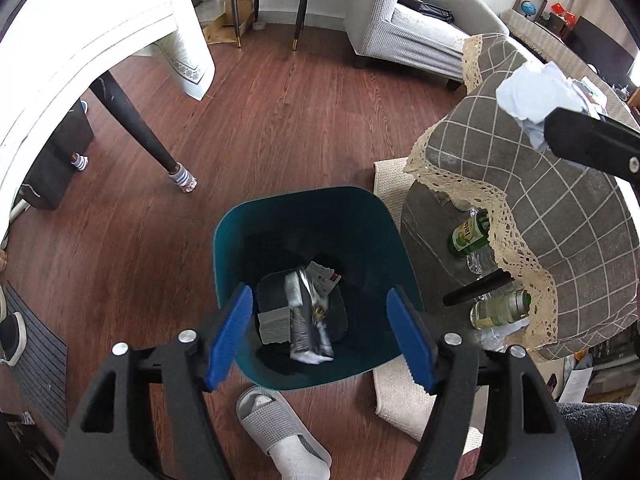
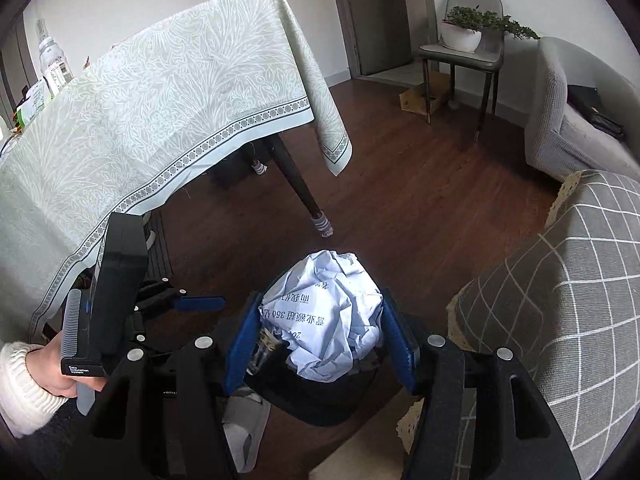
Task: Collect trash
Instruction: 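Lower right tool into the teal bin and open it to drop the paper, then move both open tools back toward the table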
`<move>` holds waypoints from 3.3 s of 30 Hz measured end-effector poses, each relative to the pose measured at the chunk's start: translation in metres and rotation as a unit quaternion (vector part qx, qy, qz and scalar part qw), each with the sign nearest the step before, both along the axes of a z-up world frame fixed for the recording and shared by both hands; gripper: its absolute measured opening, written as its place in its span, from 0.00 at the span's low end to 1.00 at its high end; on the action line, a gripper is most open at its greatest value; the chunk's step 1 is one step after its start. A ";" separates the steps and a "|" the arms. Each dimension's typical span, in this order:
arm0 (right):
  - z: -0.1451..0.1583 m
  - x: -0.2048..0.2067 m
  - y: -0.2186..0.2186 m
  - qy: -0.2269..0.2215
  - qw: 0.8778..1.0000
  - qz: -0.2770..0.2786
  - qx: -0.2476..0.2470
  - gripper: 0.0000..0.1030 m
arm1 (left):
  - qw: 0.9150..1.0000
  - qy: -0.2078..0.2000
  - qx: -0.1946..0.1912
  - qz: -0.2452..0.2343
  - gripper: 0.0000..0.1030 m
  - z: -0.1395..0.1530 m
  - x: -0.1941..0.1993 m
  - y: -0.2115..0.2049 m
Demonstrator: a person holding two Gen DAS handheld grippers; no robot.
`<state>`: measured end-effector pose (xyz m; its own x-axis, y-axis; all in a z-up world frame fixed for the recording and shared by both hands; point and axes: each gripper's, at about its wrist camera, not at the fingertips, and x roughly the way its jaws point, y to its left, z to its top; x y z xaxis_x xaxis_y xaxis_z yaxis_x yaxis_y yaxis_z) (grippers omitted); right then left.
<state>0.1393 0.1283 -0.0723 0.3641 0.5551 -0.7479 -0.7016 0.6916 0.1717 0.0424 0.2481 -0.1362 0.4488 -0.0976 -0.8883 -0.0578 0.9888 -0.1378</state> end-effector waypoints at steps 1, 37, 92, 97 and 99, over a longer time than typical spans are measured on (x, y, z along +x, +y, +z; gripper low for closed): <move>-0.002 0.001 0.003 0.002 1.000 0.000 -0.002 0.57 | 1.000 -0.002 0.000 0.002 0.71 0.001 -0.001 0.002; -0.112 -0.007 0.070 0.070 0.987 0.030 -0.142 0.64 | 0.989 -0.132 -0.036 0.047 0.45 0.091 -0.018 0.047; 0.051 -0.004 -0.196 -0.089 0.987 -0.131 -0.005 0.47 | 0.968 -0.227 -0.058 -0.093 0.63 0.157 0.049 -0.163; 0.055 0.009 -0.233 -0.091 0.983 -0.158 0.001 0.47 | 0.967 -0.220 -0.058 -0.115 0.63 0.150 0.066 -0.188; 0.056 0.013 -0.246 -0.092 0.982 -0.166 0.001 0.47 | 0.967 -0.217 -0.058 -0.123 0.63 0.148 0.072 -0.198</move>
